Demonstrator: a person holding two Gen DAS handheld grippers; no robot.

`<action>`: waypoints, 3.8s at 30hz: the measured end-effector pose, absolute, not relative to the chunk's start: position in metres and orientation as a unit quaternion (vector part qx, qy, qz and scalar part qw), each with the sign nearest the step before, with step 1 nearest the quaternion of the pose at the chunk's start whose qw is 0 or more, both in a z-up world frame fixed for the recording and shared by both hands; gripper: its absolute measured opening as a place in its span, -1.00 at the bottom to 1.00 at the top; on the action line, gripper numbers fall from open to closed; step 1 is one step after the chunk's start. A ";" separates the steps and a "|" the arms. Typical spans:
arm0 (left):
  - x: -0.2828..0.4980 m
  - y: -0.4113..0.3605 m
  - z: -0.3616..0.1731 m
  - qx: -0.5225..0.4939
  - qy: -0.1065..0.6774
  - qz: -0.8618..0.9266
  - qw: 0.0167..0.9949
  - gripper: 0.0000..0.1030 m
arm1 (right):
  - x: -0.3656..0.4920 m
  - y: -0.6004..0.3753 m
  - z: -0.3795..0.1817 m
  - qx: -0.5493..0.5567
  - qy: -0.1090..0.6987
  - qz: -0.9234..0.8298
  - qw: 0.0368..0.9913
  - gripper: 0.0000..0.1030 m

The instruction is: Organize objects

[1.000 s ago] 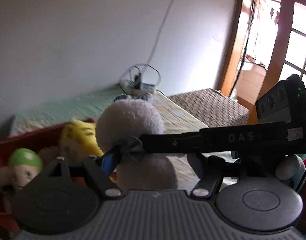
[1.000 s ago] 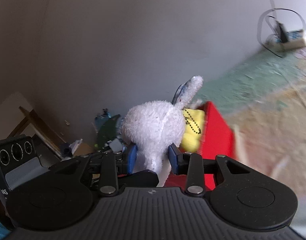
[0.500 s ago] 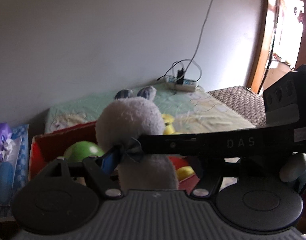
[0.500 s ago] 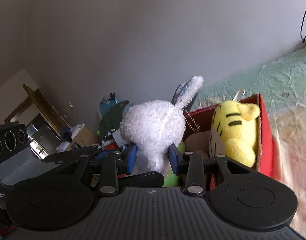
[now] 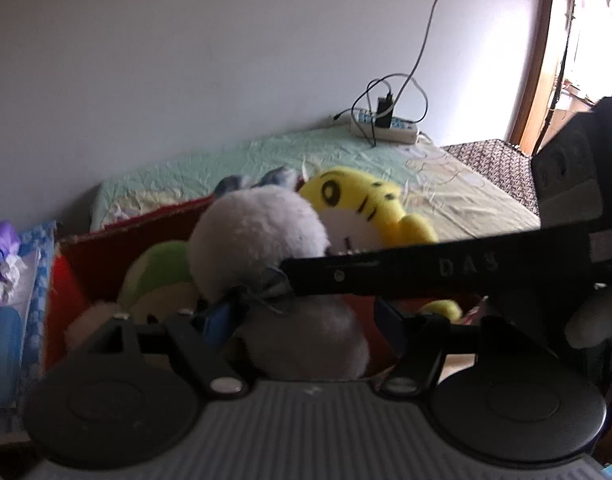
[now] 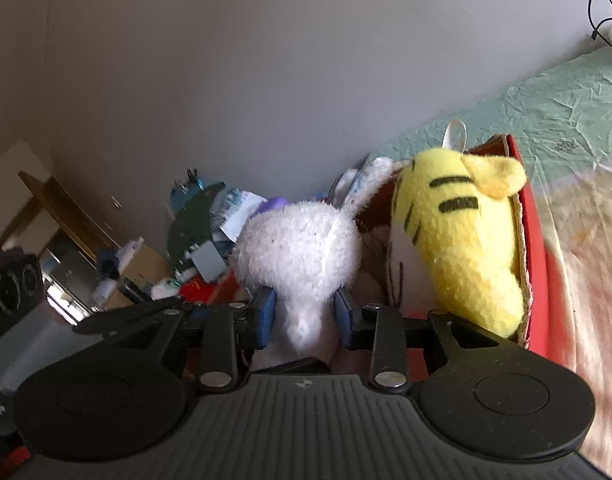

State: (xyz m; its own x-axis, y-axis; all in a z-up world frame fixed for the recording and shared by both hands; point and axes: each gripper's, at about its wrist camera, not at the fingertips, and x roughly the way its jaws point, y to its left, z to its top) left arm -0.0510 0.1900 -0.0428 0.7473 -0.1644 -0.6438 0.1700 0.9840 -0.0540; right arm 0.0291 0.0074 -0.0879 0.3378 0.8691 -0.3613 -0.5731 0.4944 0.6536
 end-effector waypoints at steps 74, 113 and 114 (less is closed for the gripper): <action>-0.051 0.125 -0.023 0.067 0.439 0.050 0.895 0.74 | -0.031 -0.046 -0.042 0.125 0.334 0.222 0.907 -0.06; -0.050 0.010 -0.033 0.092 0.463 -0.041 0.881 0.83 | -0.054 -0.135 -0.062 0.091 0.386 0.007 0.918 0.13; -0.051 0.011 -0.034 0.093 0.465 -0.038 0.879 0.83 | -0.054 -0.133 -0.062 0.087 0.387 0.009 0.918 0.13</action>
State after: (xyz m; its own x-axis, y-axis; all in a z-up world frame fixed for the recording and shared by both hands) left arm -0.0507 0.0107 -0.0336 0.5642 0.0199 -0.8254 0.1530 0.9799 0.1282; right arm -0.0540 -0.1328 -0.0621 0.7002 0.0842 -0.7089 0.0509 0.9846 0.1671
